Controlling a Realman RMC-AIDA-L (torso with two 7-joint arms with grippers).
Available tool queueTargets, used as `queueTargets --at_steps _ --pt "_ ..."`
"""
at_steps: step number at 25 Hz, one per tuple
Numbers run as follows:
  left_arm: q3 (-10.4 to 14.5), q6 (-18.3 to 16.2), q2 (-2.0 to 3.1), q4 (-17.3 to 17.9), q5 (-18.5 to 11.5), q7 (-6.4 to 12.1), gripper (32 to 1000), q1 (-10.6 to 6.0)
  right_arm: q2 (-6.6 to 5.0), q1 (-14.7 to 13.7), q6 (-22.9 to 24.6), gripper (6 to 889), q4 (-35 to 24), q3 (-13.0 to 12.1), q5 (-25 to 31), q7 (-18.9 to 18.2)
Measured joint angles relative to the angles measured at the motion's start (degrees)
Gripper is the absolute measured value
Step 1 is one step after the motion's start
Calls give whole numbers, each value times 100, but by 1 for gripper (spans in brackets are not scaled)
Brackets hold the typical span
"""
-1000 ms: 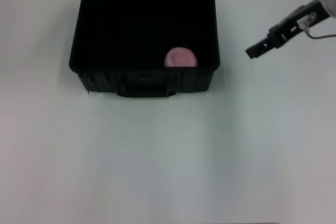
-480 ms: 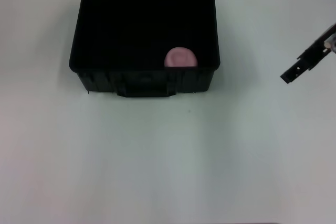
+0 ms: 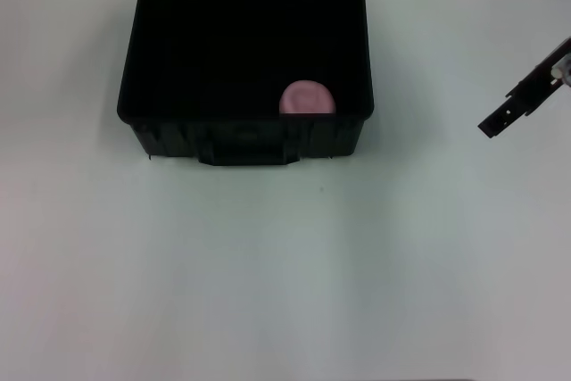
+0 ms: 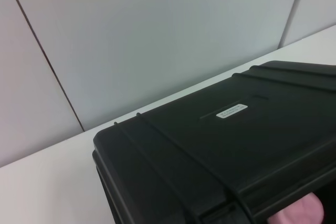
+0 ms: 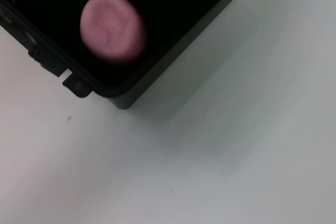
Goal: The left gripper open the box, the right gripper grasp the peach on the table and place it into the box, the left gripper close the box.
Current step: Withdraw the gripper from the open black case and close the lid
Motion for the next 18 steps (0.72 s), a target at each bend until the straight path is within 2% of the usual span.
queueTargets --at_steps 7,12,18 --pt "0 -43 -2 0 3 21 595 -15 -1 1 -12 870 -3 0 -2 2" --pt "16 -121 -27 0 164 -18 598 -25 -1 4 -52 870 -1 0 -4 2" --pt "19 -176 -30 1 188 -21 600 -35 -1 10 -73 870 18 0 -7 2"
